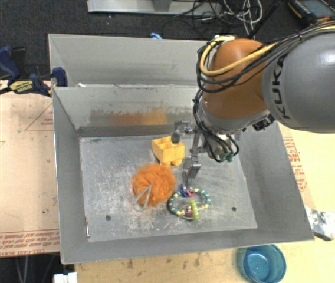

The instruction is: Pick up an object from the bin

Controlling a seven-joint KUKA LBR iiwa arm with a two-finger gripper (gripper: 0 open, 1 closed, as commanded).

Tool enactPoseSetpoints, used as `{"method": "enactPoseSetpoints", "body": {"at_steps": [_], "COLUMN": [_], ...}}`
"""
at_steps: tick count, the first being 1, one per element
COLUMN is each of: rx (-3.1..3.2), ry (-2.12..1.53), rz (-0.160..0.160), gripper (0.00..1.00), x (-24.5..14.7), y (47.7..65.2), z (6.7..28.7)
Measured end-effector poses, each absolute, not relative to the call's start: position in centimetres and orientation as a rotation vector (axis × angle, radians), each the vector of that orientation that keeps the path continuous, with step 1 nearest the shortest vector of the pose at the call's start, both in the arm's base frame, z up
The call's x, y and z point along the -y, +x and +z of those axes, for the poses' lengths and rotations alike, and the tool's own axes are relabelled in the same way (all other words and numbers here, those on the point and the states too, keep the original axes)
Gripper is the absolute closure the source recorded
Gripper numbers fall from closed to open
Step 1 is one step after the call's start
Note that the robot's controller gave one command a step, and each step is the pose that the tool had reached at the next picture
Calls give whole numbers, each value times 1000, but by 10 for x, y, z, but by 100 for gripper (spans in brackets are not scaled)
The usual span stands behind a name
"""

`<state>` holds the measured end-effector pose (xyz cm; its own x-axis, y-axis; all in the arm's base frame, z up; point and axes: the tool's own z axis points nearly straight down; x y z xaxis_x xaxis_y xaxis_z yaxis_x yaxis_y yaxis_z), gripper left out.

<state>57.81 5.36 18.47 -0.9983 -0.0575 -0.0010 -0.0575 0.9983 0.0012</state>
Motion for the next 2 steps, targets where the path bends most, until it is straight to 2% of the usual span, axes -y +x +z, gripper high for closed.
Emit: {"method": "enactPoseSetpoints", "body": {"at_steps": [1,2], "rx": [-3141,-3115], "ry": [-49,-312], "rz": [3,1], "gripper": [0,0], "x": [-58,-55], "y": [578,584], "z": [178,154]}}
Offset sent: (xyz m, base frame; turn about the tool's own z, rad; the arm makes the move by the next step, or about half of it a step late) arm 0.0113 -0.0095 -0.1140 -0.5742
